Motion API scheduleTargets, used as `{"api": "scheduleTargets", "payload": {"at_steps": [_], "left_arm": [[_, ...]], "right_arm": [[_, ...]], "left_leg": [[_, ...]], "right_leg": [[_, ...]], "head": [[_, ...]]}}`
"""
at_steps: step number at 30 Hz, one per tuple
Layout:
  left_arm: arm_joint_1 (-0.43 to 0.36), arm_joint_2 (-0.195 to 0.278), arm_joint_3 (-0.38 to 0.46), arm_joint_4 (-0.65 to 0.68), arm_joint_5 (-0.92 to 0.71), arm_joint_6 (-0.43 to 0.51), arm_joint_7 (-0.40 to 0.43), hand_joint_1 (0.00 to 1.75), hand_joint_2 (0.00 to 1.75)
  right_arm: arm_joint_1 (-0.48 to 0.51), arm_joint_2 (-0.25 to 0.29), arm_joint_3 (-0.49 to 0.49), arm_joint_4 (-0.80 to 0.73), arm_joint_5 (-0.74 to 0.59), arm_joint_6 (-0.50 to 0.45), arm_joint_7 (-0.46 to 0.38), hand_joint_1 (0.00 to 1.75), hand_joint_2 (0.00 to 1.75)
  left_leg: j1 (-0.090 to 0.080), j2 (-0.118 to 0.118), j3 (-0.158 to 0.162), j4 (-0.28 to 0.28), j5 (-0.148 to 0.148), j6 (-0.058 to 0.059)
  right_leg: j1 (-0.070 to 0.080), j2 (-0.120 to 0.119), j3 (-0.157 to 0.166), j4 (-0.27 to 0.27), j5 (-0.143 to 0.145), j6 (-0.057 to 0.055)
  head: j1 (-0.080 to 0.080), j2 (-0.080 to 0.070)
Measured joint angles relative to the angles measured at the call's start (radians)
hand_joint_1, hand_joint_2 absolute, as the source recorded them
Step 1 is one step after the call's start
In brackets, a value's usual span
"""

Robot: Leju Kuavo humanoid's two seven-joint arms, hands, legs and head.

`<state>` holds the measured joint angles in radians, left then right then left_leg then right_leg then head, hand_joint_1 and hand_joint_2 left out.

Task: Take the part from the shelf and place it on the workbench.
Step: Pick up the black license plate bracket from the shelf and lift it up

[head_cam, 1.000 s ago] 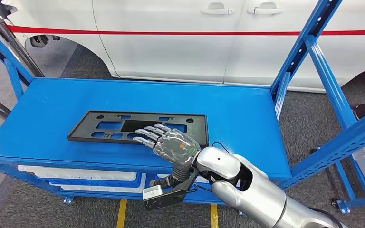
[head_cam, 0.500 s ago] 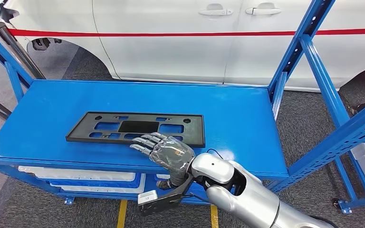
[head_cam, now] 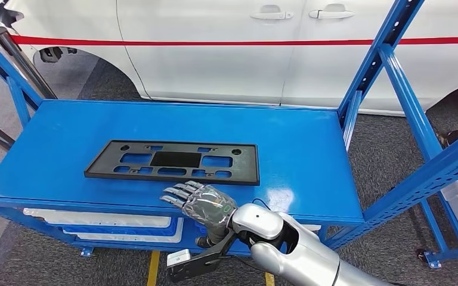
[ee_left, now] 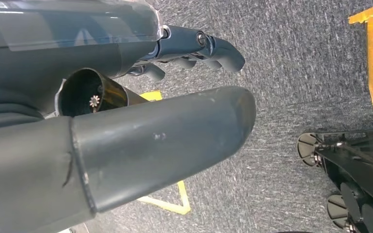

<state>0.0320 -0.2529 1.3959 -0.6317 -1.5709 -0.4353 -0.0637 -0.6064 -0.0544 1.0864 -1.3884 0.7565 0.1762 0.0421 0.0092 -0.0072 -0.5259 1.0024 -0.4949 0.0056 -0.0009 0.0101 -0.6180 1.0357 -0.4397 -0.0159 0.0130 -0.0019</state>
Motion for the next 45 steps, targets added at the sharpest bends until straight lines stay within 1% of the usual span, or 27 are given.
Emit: {"api": "scheduleTargets", "payload": {"at_steps": [5,11,14,22,26,28,30,32,33,35,36,37,39,40,41,42,43,44,45], "left_arm": [[-0.001,0.000,0.000,0.000,0.000,0.001,0.001,0.00,0.00],[-0.004,0.000,0.000,0.005,0.000,0.010,0.001,0.00,0.00],[-0.006,0.001,0.000,0.017,0.000,0.022,0.001,0.00,0.00],[-0.022,0.015,0.004,0.079,0.000,0.071,0.015,0.00,0.00],[-0.028,0.024,0.007,0.112,0.000,0.087,0.021,0.00,0.00],[-0.031,0.031,0.007,0.128,0.000,0.093,0.020,0.00,0.00],[-0.033,0.038,0.007,0.143,0.000,0.099,0.018,0.00,0.00],[-0.033,0.047,0.007,0.156,0.000,0.104,0.018,0.00,0.00],[-0.034,0.052,0.007,0.162,0.000,0.106,0.019,0.00,0.00],[-0.035,0.057,0.007,0.171,0.000,0.108,0.020,0.00,0.00],[-0.036,0.058,0.007,0.175,0.000,0.108,0.020,0.00,0.00],[-0.036,0.059,0.007,0.179,0.000,0.108,0.020,0.00,0.00],[-0.037,0.060,0.007,0.185,0.000,0.108,0.021,0.00,0.00],[-0.036,0.061,0.007,0.188,0.000,0.108,0.021,0.00,0.00],[-0.036,0.062,0.007,0.191,0.000,0.108,0.021,0.00,0.00],[-0.036,0.063,0.007,0.193,0.000,0.108,0.020,0.00,0.00],[-0.036,0.064,0.007,0.195,0.000,0.108,0.020,0.00,0.00],[-0.036,0.065,0.007,0.196,0.000,0.108,0.020,0.00,0.00],[-0.038,0.067,0.007,0.198,0.000,0.108,0.020,0.00,0.00]], "right_arm": [[0.004,0.011,0.007,0.018,0.002,0.000,0.003,0.00,1.75],[0.007,0.044,0.015,0.063,0.017,-0.002,0.020,0.00,1.75],[0.004,0.074,0.015,0.108,0.026,-0.009,0.033,0.00,1.75],[-0.032,0.186,-0.007,0.271,0.089,-0.073,0.069,0.00,1.75],[-0.060,0.237,-0.031,0.349,0.110,-0.084,0.096,0.00,0.00],[-0.075,0.253,-0.043,0.379,0.096,-0.080,0.082,0.00,0.00],[-0.085,0.260,-0.053,0.396,0.071,-0.072,0.043,0.00,0.00],[-0.088,0.262,-0.061,0.403,0.056,-0.068,0.011,0.00,0.00],[-0.090,0.263,-0.064,0.404,0.055,-0.068,0.002,0.00,0.00],[-0.094,0.264,-0.064,0.403,0.060,-0.071,-0.005,0.00,0.87],[-0.097,0.265,-0.064,0.403,0.061,-0.072,-0.007,0.00,1.31],[-0.099,0.265,-0.064,0.402,0.062,-0.074,-0.008,0.00,1.75],[-0.101,0.262,-0.064,0.403,0.061,-0.075,-0.008,0.00,1.75],[-0.100,0.260,-0.064,0.403,0.061,-0.075,-0.007,0.00,1.75],[-0.099,0.258,-0.064,0.403,0.060,-0.075,-0.007,0.00,1.75],[-0.099,0.256,-0.064,0.403,0.060,-0.075,-0.007,0.00,1.75],[-0.099,0.256,-0.064,0.403,0.060,-0.075,-0.007,0.00,1.75],[-0.100,0.255,-0.064,0.403,0.060,-0.075,-0.007,0.00,1.75],[-0.100,0.255,-0.064,0.403,0.060,-0.075,-0.007,0.00,1.75]], "left_leg": [[0.000,0.000,0.000,0.000,0.000,0.000],[0.000,0.000,0.000,0.000,0.000,0.000],[0.000,0.000,0.000,0.000,0.000,0.000],[0.000,0.000,0.001,0.000,0.000,0.000],[0.000,0.000,0.001,0.000,0.000,0.000],[0.000,0.000,0.001,0.000,0.000,0.000],[0.000,0.000,0.001,0.000,0.000,0.000],[-0.002,0.000,-0.001,0.003,-0.001,0.005],[-0.003,0.000,-0.001,-0.001,0.001,0.011],[0.004,0.000,0.017,-0.032,0.017,0.023],[0.008,-0.001,0.028,-0.049,0.026,0.027],[0.013,-0.003,0.036,-0.061,0.033,0.029],[0.014,-0.011,0.037,-0.065,0.035,0.030],[0.015,-0.019,0.037,-0.062,0.034,0.027],[0.018,-0.027,0.036,-0.058,0.031,0.023],[0.023,-0.037,0.036,-0.052,0.026,0.016],[0.028,-0.048,0.035,-0.042,0.018,0.007],[0.033,-0.058,0.032,-0.032,0.009,-0.003],[0.036,-0.069,0.025,-0.017,0.000,-0.014]], "right_leg": [[0.000,0.000,0.000,0.000,0.000,0.000],[0.000,0.000,0.000,0.000,0.000,0.000],[0.000,0.000,0.000,0.000,0.000,0.000],[0.000,0.000,0.001,0.000,0.000,0.000],[0.000,0.000,0.001,0.000,0.000,0.000],[0.000,0.000,0.001,0.000,0.000,0.000],[0.000,0.000,0.001,0.000,0.000,0.000],[-0.003,-0.001,0.002,-0.004,0.003,0.005],[-0.004,-0.001,0.006,-0.009,0.006,0.009],[-0.002,-0.004,0.010,-0.013,0.003,0.017],[-0.001,-0.004,0.004,0.004,-0.011,0.020],[-0.003,-0.005,-0.015,0.045,-0.035,0.024],[-0.010,-0.005,-0.073,0.166,-0.089,0.033],[-0.015,-0.005,-0.098,0.213,-0.102,0.039],[-0.020,-0.005,-0.107,0.227,-0.096,0.044],[-0.026,-0.004,-0.096,0.205,-0.072,0.049],[-0.032,0.002,-0.070,0.150,-0.037,0.055],[-0.037,0.022,-0.040,0.095,-0.016,0.060],[-0.042,0.046,-0.016,0.049,-0.004,0.061]], "head": [[0.000,0.000],[0.000,0.000],[0.000,0.000],[0.000,0.000],[0.000,0.000],[0.000,0.000],[0.000,0.000],[0.000,0.000],[0.000,0.000],[0.001,0.000],[0.001,0.000],[0.002,0.000],[0.002,0.000],[0.002,0.000],[0.002,0.000],[0.002,0.000],[0.002,0.000],[0.003,0.000],[0.004,0.000]]}}
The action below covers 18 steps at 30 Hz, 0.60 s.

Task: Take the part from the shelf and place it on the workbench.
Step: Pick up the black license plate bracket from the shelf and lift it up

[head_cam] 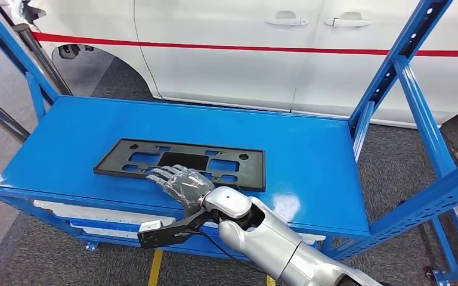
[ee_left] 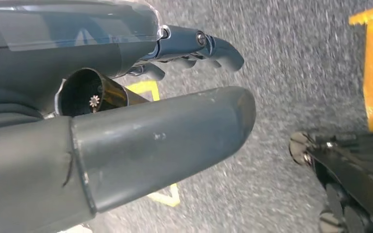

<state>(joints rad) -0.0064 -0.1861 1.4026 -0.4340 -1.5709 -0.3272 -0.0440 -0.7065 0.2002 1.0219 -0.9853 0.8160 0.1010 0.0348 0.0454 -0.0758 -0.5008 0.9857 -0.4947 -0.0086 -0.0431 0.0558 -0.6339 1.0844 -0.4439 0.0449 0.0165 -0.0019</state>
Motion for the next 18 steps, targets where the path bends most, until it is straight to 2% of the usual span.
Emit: {"api": "scheduleTargets", "payload": {"at_steps": [1,2,4,5,6,7,8,9,10,11,12,13,15,16,17,18], "left_arm": [[-0.002,0.002,0.000,0.001,0.000,0.000,0.000,0.00,0.00],[-0.002,0.004,0.000,0.002,0.000,0.000,-0.001,0.00,0.00],[-0.001,0.004,0.000,0.006,0.000,0.000,-0.001,0.00,0.00],[0.001,0.004,0.000,0.008,0.000,0.000,-0.001,0.00,0.00],[0.001,0.005,0.000,0.009,0.000,0.000,-0.001,0.00,0.00],[-0.001,0.005,0.000,0.010,0.000,0.000,-0.001,0.00,0.00],[-0.003,0.006,0.000,0.010,0.000,0.000,-0.001,0.00,0.00],[-0.005,0.008,-0.001,0.010,0.000,0.000,-0.001,0.00,0.00],[-0.006,0.008,-0.001,0.010,0.000,0.000,-0.001,0.00,0.00],[-0.005,0.009,-0.001,0.010,0.000,0.001,-0.001,0.00,0.00],[-0.003,0.009,0.000,0.011,0.000,0.001,-0.001,0.00,0.00],[0.000,0.009,0.000,0.011,0.000,0.002,-0.001,0.00,0.00],[0.003,0.011,0.000,0.012,0.000,0.003,-0.001,0.00,0.00],[0.002,0.013,0.000,0.013,0.000,0.003,0.000,0.00,0.00],[0.001,0.014,0.000,0.014,0.000,0.004,0.000,0.00,0.00],[0.000,0.015,-0.001,0.015,0.000,0.005,0.000,0.00,0.00]], "right_arm": [[0.000,-0.001,0.000,0.000,0.000,0.000,0.000,0.00,1.75],[0.001,-0.002,0.000,0.000,-0.001,0.000,0.000,0.00,1.75],[0.001,-0.001,-0.001,0.000,-0.001,0.000,0.001,0.00,1.75],[0.000,0.001,-0.001,0.000,-0.001,0.000,0.001,0.00,1.75],[-0.001,0.003,-0.001,-0.001,-0.001,0.000,0.001,0.00,1.75],[-0.003,0.004,-0.001,-0.001,-0.001,0.000,0.000,0.00,1.75],[-0.003,0.004,-0.001,-0.001,-0.001,0.000,0.000,0.00,1.31],[-0.003,0.003,-0.001,-0.001,-0.001,0.000,0.000,0.00,0.87],[-0.002,0.003,-0.001,0.000,-0.001,0.000,0.000,0.00,0.44],[-0.001,0.003,-0.001,0.000,-0.002,0.000,0.000,0.00,0.00],[-0.001,0.003,-0.001,0.000,-0.004,0.000,0.000,0.00,0.00],[-0.001,0.003,-0.001,0.000,-0.008,0.000,0.000,0.00,0.00],[-0.002,0.004,-0.002,0.000,-0.016,0.001,-0.001,0.00,0.87],[-0.003,0.005,-0.003,0.001,-0.018,0.001,-0.001,0.00,1.31],[-0.003,0.005,-0.003,0.002,-0.019,0.001,-0.001,0.00,1.75],[-0.003,0.005,-0.003,0.003,-0.019,0.001,0.000,0.00,1.75]], "left_leg": [[0.003,-0.009,-0.008,0.011,-0.006,-0.009],[0.005,-0.018,-0.017,0.016,-0.009,-0.018],[0.010,-0.033,-0.025,0.016,-0.009,-0.030],[0.011,-0.026,-0.028,0.022,-0.013,-0.034],[0.010,-0.008,-0.038,0.045,-0.024,-0.035],[0.008,0.017,-0.060,0.091,-0.045,-0.036],[0.004,0.044,-0.095,0.157,-0.071,-0.035],[0.002,0.059,-0.136,0.227,-0.098,-0.034],[0.000,0.066,-0.172,0.287,-0.114,-0.032],[-0.002,0.068,-0.193,0.316,-0.111,-0.029],[-0.005,0.069,-0.193,0.303,-0.088,-0.023],[-0.009,0.070,-0.174,0.256,-0.050,-0.014],[-0.022,0.077,-0.117,0.126,0.018,0.008],[-0.029,0.081,-0.096,0.080,0.032,0.017],[-0.033,0.085,-0.086,0.054,0.036,0.017],[-0.035,0.087,-0.083,0.046,0.035,0.011]], "right_leg": [[-0.002,0.019,0.012,-0.023,-0.002,-0.004],[0.000,0.031,0.013,-0.023,-0.014,-0.012],[0.004,0.014,0.012,-0.019,-0.018,-0.033],[0.005,0.003,0.016,-0.020,-0.020,-0.042],[0.006,-0.010,0.020,-0.023,-0.022,-0.051],[0.008,-0.025,0.025,-0.025,-0.025,-0.058],[0.012,-0.041,0.028,-0.026,-0.028,-0.064],[0.017,-0.055,0.030,-0.026,-0.031,-0.069],[0.023,-0.069,0.032,-0.026,-0.034,-0.073],[0.028,-0.078,0.034,-0.026,-0.036,-0.075],[0.032,-0.084,0.037,-0.026,-0.039,-0.077],[0.036,-0.089,0.042,-0.026,-0.041,-0.078],[0.041,-0.096,0.049,-0.027,-0.046,-0.078],[0.042,-0.098,0.048,-0.028,-0.046,-0.076],[0.044,-0.099,0.047,-0.027,-0.046,-0.075],[0.046,-0.100,0.045,-0.027,-0.046,-0.074]], "head": [[0.001,0.000],[0.002,0.000],[0.003,0.000],[0.003,0.000],[0.002,0.000],[0.001,0.000],[0.001,0.000],[0.001,0.000],[0.001,0.000],[0.001,0.000],[0.001,0.000],[0.001,0.000],[0.002,0.000],[0.001,0.000],[0.002,0.000],[0.001,0.000]]}}
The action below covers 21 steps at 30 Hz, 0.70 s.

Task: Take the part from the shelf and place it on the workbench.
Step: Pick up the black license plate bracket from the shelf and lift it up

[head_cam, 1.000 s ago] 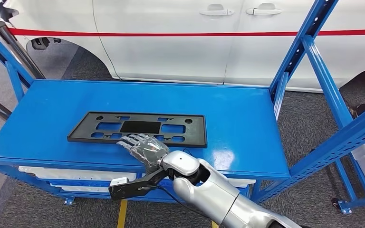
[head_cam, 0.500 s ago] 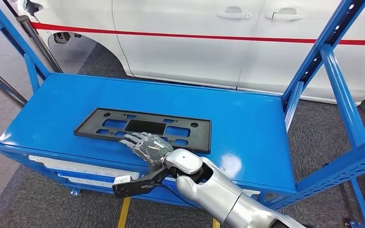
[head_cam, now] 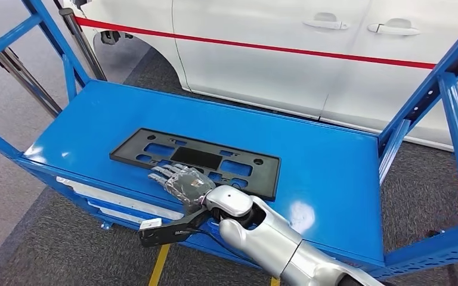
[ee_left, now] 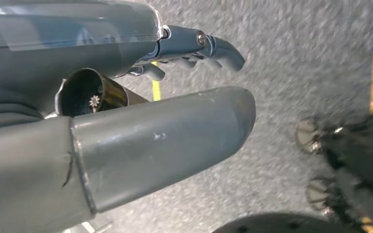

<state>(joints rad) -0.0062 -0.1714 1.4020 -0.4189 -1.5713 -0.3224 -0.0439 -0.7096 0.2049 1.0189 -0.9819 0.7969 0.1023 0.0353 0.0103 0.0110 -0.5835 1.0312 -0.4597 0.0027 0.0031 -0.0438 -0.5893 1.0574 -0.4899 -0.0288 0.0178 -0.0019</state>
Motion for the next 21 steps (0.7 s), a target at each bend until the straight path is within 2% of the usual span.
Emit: {"api": "scheduleTargets", "payload": {"at_steps": [2,3,12,21], "left_arm": [[0.000,0.000,0.000,0.001,0.000,0.001,0.000,0.00,0.00],[0.001,0.000,0.000,0.002,0.000,0.002,0.000,0.00,0.00],[-0.003,0.001,0.000,0.009,0.000,0.003,0.000,0.00,0.00],[-0.003,0.001,0.000,0.010,0.000,0.003,0.000,0.00,0.00]], "right_arm": [[0.001,0.000,0.000,0.004,0.001,0.000,0.005,0.00,1.75],[0.001,0.000,0.000,0.006,0.001,0.000,0.007,0.00,1.75],[0.001,0.000,0.000,0.016,0.004,0.000,0.014,0.00,1.75],[0.001,0.002,0.000,0.017,0.004,0.000,0.014,0.00,1.75]], "left_leg": [[-0.001,-0.001,0.002,-0.008,0.001,-0.012],[-0.002,-0.001,0.002,-0.007,0.000,-0.013],[-0.005,-0.001,0.001,-0.007,0.000,-0.002],[-0.007,-0.001,0.002,-0.007,0.001,-0.001]], "right_leg": [[-0.001,0.000,-0.001,-0.001,0.001,0.000],[-0.003,0.000,0.000,-0.003,0.002,0.002],[-0.006,0.001,0.007,-0.018,0.011,0.016],[-0.008,0.001,0.008,-0.019,0.012,0.017]], "head": [[0.000,0.000],[0.000,0.000],[0.000,0.000],[0.000,0.000]]}}
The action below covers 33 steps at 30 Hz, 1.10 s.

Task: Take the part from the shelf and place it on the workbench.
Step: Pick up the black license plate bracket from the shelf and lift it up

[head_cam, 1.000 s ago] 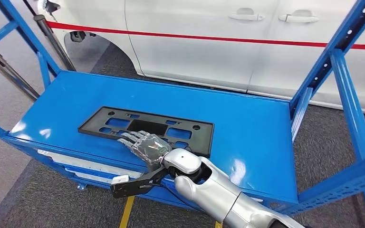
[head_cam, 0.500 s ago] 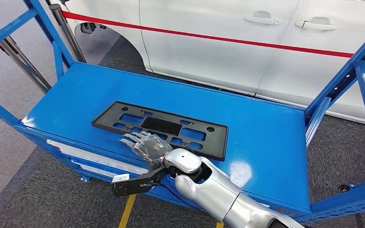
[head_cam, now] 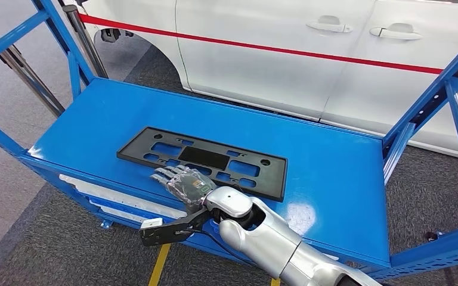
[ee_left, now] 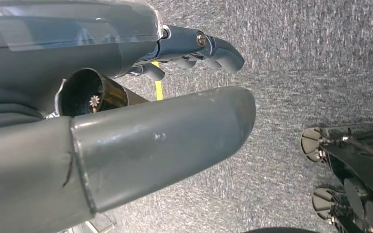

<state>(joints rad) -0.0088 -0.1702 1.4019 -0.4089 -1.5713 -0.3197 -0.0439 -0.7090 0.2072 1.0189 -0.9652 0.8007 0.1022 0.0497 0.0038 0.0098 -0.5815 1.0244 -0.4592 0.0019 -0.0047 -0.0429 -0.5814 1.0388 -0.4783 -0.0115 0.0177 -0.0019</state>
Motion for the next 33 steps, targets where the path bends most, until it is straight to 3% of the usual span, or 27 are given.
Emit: {"api": "scheduleTargets", "payload": {"at_steps": [13,33], "left_arm": [[0.000,0.000,0.000,0.002,0.000,0.009,0.000,0.00,0.00],[0.000,-0.003,0.012,0.002,0.000,0.002,0.007,0.00,0.00]], "right_arm": [[-0.001,0.001,-0.001,0.024,-0.001,-0.002,0.024,0.00,1.75],[-0.004,-0.004,-0.087,0.160,0.115,-0.105,0.101,0.00,1.75]], "left_leg": [[0.002,0.000,0.000,0.000,0.000,0.000],[0.002,0.000,0.001,0.000,0.000,0.000]], "right_leg": [[0.001,0.000,0.000,0.000,0.000,0.000],[0.001,0.000,0.000,0.000,0.000,0.000]], "head": [[0.000,0.000],[0.000,0.000]]}}
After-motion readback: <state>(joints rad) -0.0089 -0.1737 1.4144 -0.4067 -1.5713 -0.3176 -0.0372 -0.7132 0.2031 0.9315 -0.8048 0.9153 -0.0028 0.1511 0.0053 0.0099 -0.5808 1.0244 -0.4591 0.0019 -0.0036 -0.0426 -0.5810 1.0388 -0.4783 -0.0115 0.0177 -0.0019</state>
